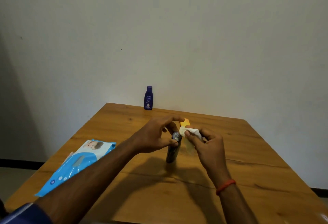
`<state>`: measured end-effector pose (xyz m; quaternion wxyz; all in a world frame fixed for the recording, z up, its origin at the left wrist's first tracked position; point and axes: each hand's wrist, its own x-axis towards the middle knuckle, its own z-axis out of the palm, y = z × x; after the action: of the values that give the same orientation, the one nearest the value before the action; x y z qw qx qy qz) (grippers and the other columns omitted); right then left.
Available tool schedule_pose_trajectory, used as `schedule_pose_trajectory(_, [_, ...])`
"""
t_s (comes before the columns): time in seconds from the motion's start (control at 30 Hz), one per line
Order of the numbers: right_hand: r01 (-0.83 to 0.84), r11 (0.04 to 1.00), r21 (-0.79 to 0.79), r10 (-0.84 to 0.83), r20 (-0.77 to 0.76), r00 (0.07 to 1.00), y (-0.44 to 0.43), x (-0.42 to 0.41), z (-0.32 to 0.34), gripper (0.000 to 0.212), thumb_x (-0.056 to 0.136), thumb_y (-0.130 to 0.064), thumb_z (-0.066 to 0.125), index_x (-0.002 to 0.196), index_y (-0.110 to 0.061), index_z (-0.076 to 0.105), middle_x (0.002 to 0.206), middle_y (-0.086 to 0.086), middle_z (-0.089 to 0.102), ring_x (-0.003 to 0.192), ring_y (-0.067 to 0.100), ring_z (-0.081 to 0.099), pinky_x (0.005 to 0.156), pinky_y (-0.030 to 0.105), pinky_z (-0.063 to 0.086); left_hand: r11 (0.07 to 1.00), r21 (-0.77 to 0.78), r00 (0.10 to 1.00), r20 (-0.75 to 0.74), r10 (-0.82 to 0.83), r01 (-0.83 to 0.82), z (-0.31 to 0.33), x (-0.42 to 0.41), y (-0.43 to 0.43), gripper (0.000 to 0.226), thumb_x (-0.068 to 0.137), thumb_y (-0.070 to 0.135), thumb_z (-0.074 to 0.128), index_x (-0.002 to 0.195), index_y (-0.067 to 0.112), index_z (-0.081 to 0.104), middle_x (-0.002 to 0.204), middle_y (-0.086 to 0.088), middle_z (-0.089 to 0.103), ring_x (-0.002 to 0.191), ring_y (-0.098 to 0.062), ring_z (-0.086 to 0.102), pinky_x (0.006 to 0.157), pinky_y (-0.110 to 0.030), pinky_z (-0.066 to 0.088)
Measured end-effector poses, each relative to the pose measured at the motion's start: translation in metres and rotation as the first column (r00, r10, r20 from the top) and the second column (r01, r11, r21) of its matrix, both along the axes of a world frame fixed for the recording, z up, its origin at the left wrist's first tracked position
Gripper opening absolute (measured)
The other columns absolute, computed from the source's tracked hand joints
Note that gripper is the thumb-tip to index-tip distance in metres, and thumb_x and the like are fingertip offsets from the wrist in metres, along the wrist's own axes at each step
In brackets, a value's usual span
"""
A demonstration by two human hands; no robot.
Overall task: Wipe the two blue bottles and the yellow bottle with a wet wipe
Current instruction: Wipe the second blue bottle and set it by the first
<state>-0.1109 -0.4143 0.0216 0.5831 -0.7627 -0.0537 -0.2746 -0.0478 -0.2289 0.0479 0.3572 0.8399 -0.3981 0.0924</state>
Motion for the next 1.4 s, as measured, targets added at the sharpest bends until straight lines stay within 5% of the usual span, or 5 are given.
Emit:
schedule_pose_trajectory(0.13, [0.108,0.918,-0.382,-0.084,0.079,0.993,0.005,0.005,-0.002,0.012,0.085,-0.018,0.073,0.096,-0.023,0.075,0.090,-0.010,0.066,0.084,0.000,0.057,0.065,0.012,0.043,0.999,0.018,0.999,-0.041,-0.030,0.030,0.000,-0.004,-0.006,0.078,0.078,0.014,0.083,0.142,0.030,0.040,0.105,0.010,0.064,0.096,-0.006,0.064,0.088,-0.019,0.055])
schedule_pose_trajectory(0.53, [0.004,0.734,-0.679,-0.006,-0.002,1.000,-0.024,0.001,0.002,0.019,0.085,-0.018,0.073,0.103,-0.017,0.074,0.094,-0.007,0.060,0.084,0.005,0.053,0.068,0.013,0.041,0.998,-0.033,0.975,-0.213,-0.065,0.060,-0.009,-0.010,-0.008,0.075,0.081,-0.001,0.075,0.136,0.032,0.037,0.103,0.006,0.063,0.102,-0.005,0.064,0.089,-0.020,0.056])
schedule_pose_trajectory(0.87, [-0.124,0.713,-0.690,0.198,0.029,0.980,-0.008,-0.007,-0.002,0.021,0.084,-0.014,0.073,0.103,-0.024,0.075,0.099,-0.010,0.064,0.091,-0.001,0.055,0.073,0.007,0.041,0.998,-0.031,0.981,-0.185,-0.059,0.054,-0.016,-0.012,-0.001,0.075,0.084,-0.006,0.068,0.139,0.034,0.034,0.104,0.006,0.062,0.103,-0.006,0.064,0.092,-0.022,0.056])
schedule_pose_trajectory(1.13, [-0.027,0.767,-0.641,0.118,0.099,0.988,0.009,-0.001,-0.003,0.022,0.086,-0.010,0.070,0.106,-0.020,0.072,0.102,-0.008,0.060,0.090,0.000,0.054,0.070,0.010,0.047,0.995,-0.086,0.979,-0.193,-0.068,0.052,-0.023,-0.012,-0.001,0.073,0.087,-0.006,0.066,0.139,0.037,0.036,0.106,0.008,0.064,0.105,-0.005,0.065,0.088,-0.019,0.056])
schedule_pose_trajectory(1.4, [-0.049,0.992,-0.115,0.041,-0.074,0.996,-0.011,0.001,-0.020,0.018,0.086,-0.008,0.070,0.095,-0.022,0.077,0.092,-0.005,0.072,0.082,0.014,0.066,0.062,0.028,0.058,0.998,-0.058,0.987,-0.160,-0.008,-0.001,-0.029,-0.004,0.013,0.044,0.090,0.009,0.069,0.117,0.043,0.065,0.106,0.007,0.058,0.100,-0.009,0.055,0.089,-0.030,0.053])
